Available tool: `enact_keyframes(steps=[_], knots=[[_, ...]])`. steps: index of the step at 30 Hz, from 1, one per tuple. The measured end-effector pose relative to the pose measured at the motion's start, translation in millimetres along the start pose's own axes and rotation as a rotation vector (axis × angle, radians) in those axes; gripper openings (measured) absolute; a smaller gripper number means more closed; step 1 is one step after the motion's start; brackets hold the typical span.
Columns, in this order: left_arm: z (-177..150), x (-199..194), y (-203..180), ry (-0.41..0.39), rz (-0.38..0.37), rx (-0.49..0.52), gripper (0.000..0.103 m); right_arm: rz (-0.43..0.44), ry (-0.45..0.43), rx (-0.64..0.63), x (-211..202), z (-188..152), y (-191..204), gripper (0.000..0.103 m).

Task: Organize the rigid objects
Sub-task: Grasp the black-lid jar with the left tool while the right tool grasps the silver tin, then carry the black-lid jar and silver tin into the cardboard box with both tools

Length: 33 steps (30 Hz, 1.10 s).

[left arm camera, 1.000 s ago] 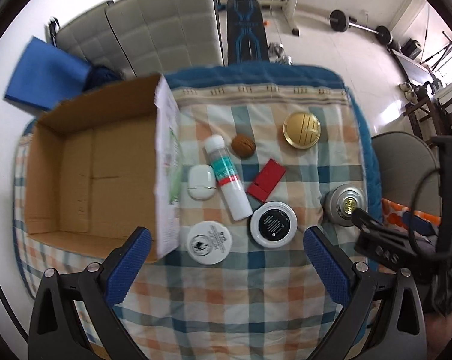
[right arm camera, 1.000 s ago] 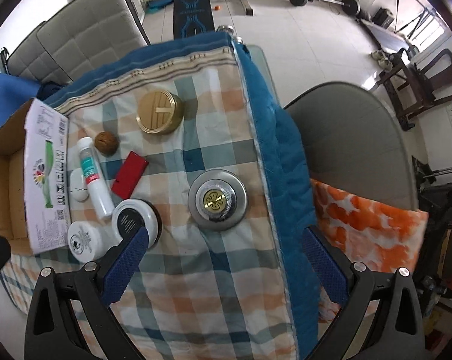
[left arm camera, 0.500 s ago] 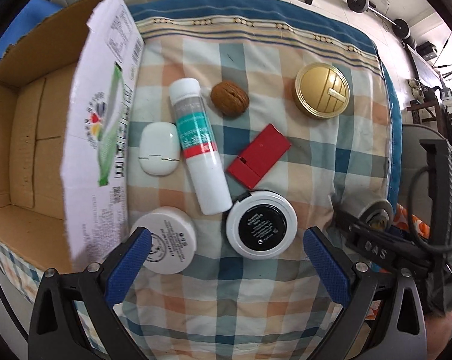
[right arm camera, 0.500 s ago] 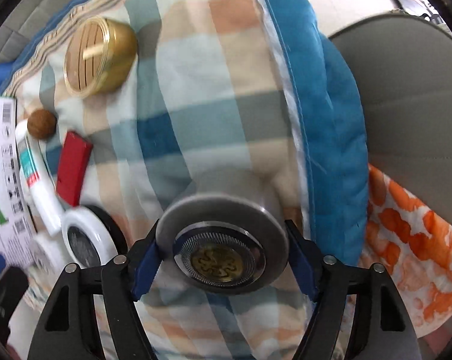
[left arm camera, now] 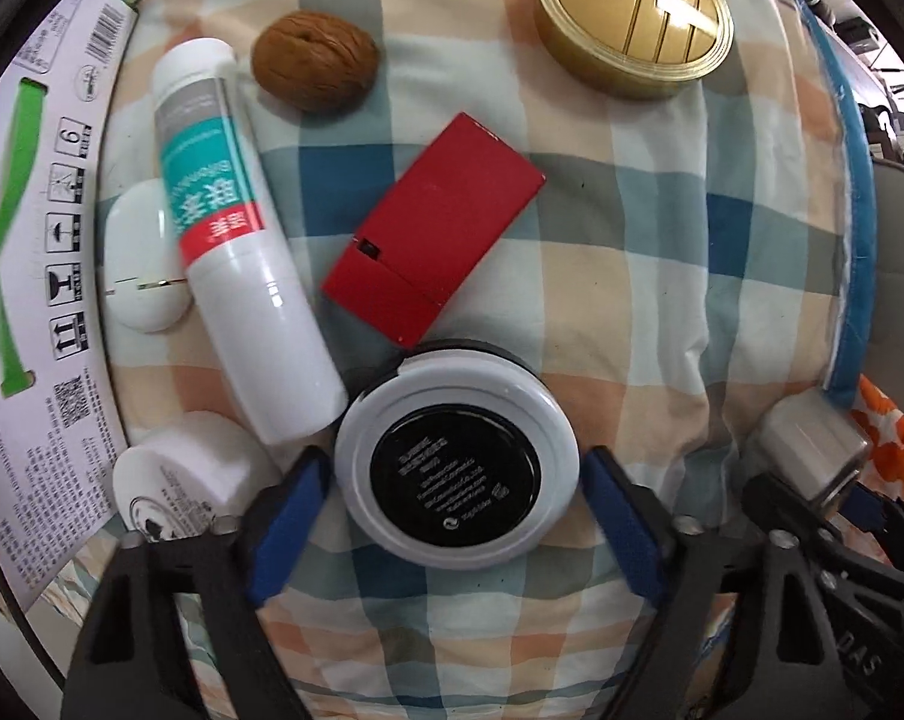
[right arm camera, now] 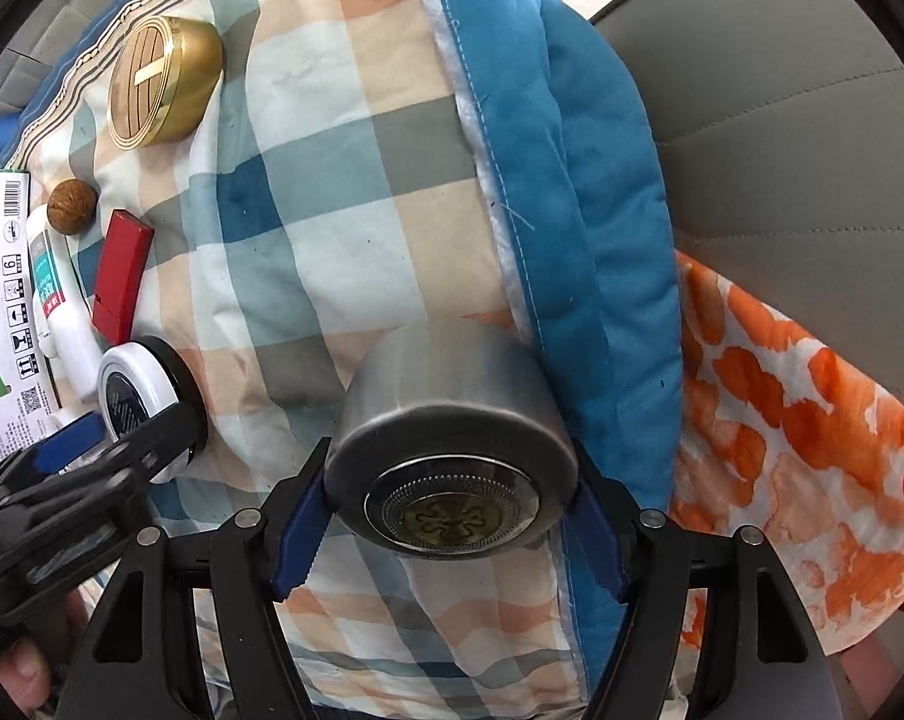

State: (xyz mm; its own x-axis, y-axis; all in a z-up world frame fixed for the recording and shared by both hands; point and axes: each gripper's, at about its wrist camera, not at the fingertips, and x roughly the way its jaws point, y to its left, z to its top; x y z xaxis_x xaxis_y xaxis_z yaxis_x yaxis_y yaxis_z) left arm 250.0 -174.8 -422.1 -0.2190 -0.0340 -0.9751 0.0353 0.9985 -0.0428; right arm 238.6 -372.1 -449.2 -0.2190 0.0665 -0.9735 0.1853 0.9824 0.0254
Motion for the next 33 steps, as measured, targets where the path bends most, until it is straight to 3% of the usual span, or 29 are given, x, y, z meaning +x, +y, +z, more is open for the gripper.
enact_keyframes(steps=[5, 9, 15, 21, 24, 26, 31, 33], knots=[[-9.8, 0.1, -13.7, -0.035, 0.013, 0.033, 0.073, -0.013, 0.007, -0.023, 1.8, -7.9, 4.4, 0.074], [-41.0, -10.1, -31.4, -0.044, 0.041, 0.083, 0.073, -0.002, 0.048, -0.061, 4.9, -26.9, 20.7, 0.074], [-63.8, 18.1, -30.8, 0.013, -0.004, 0.028, 0.075, -0.006, 0.051, -0.057, 24.5, -49.0, 26.8, 0.074], [-66.3, 24.9, -43.6, -0.002, -0.010, 0.014, 0.081, 0.005, 0.055, -0.022, 42.3, -56.9, 26.4, 0.074], [-68.7, 25.3, -49.5, -0.013, 0.001, 0.020, 0.081, 0.031, 0.050, 0.009, 45.3, -54.9, 15.8, 0.074], [-74.1, 22.8, -51.5, -0.027, 0.012, 0.023, 0.074, 0.047, 0.048, 0.029, 47.6, -56.0, 13.2, 0.074], [-69.8, 10.9, -35.5, -0.032, -0.015, 0.014, 0.073, 0.161, 0.032, 0.089, 42.9, -58.2, 3.1, 0.077], [-72.5, 10.2, -37.2, -0.034, -0.017, 0.007, 0.073, 0.159, 0.033, 0.112, 43.5, -53.6, 2.7, 0.079]])
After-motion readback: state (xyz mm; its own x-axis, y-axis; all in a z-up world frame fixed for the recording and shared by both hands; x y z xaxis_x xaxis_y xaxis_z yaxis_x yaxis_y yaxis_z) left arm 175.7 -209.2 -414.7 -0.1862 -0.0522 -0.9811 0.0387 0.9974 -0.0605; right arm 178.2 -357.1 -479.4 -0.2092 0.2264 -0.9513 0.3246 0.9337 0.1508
